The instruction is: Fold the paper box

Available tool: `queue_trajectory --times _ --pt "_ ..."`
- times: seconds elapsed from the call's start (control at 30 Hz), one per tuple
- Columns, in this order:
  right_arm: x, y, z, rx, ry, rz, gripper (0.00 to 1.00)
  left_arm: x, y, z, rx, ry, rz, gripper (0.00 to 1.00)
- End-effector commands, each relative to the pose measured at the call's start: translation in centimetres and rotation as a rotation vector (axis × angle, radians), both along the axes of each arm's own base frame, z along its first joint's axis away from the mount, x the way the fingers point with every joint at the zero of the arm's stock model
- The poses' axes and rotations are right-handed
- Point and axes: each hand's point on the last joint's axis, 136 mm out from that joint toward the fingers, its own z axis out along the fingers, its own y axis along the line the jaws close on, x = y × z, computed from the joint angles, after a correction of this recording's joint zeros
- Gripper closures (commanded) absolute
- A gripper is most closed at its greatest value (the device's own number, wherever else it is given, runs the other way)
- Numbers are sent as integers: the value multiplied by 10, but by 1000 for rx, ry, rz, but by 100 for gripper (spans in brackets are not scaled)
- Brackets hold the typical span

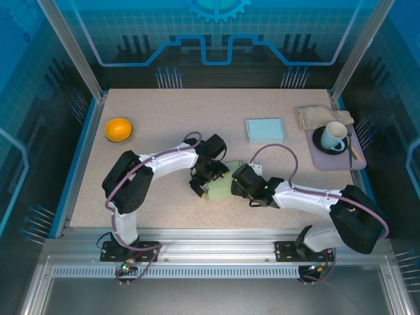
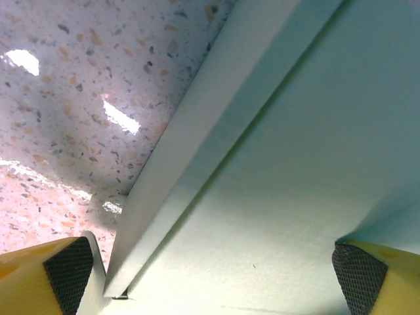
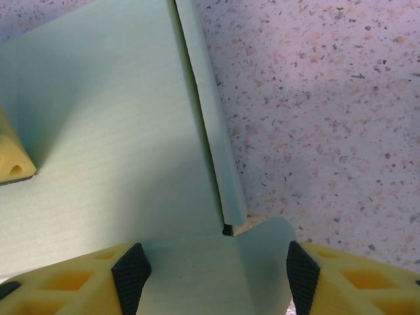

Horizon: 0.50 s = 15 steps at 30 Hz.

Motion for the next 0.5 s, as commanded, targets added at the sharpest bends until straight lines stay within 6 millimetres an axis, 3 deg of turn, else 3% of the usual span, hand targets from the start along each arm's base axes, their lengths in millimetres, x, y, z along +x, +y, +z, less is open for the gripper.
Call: queue_trajectory --times 0.0,0.47 --pt "-1 10 -2 -2 6 17 37 -33 0 -16 29 164 14 1" --pt "-1 15 -7 -5 17 25 37 -34 -19 -14 -35 175 52 1"
